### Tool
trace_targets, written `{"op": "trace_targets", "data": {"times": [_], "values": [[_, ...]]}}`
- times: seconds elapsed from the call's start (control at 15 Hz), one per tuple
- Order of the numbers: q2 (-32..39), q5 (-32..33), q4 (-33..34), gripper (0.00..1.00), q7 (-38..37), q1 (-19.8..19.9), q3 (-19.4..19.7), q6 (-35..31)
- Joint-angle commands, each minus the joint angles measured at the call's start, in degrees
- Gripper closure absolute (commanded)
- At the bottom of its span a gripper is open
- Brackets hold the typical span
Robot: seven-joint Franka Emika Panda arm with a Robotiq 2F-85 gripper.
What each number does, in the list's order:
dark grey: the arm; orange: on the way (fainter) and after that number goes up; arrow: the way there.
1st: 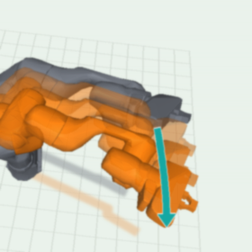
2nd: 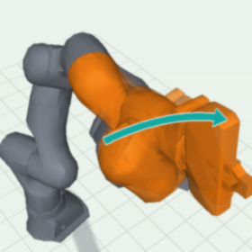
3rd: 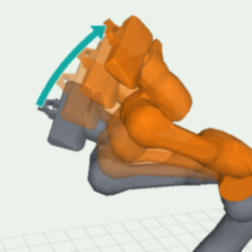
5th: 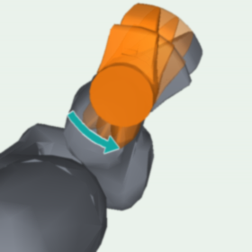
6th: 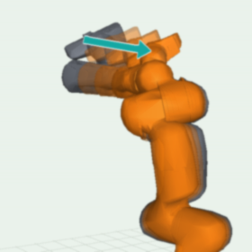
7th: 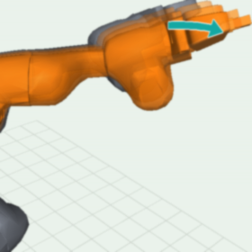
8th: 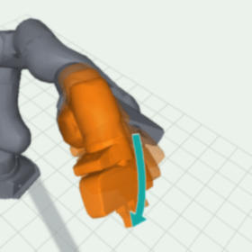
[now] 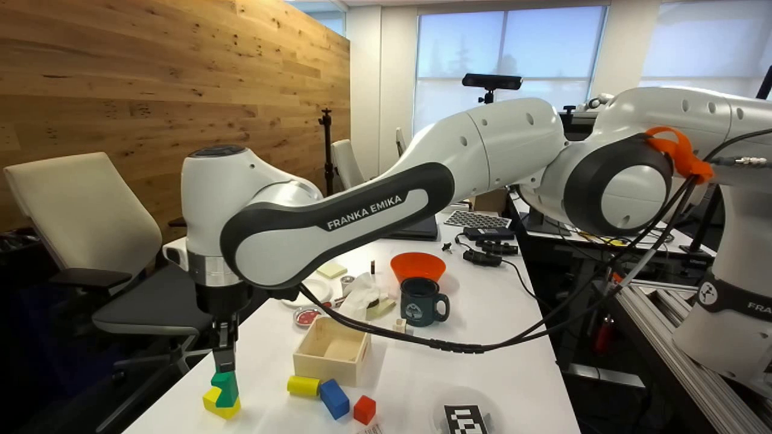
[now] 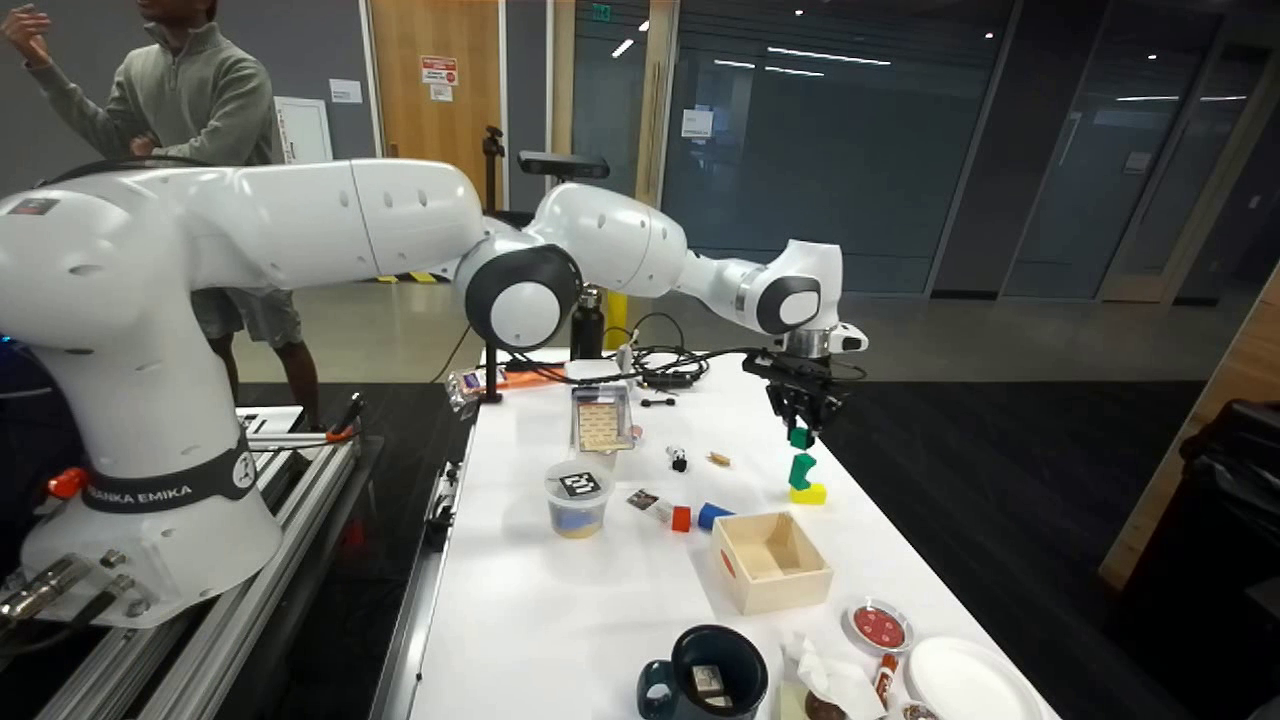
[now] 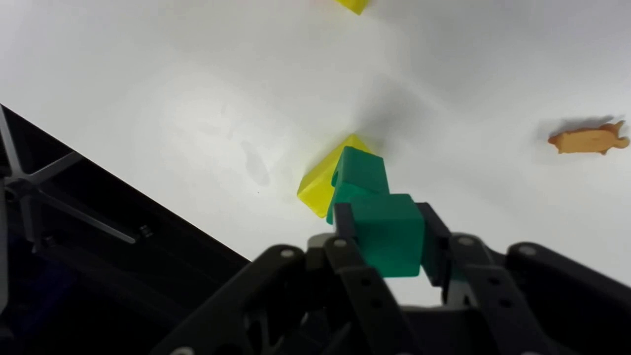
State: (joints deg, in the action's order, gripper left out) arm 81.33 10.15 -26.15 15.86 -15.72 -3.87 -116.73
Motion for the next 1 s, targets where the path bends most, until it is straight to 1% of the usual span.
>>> {"op": "trace_targets", "data": {"times": [0.0, 0.93], "values": [[0.52, -1.3, 1.54, 0.91, 0.53, -0.25, 1.01, 0.13], [-0.42, -1.17, 0.63, 0.91, 0.17, -0.22, 1.81, -2.1]]}}
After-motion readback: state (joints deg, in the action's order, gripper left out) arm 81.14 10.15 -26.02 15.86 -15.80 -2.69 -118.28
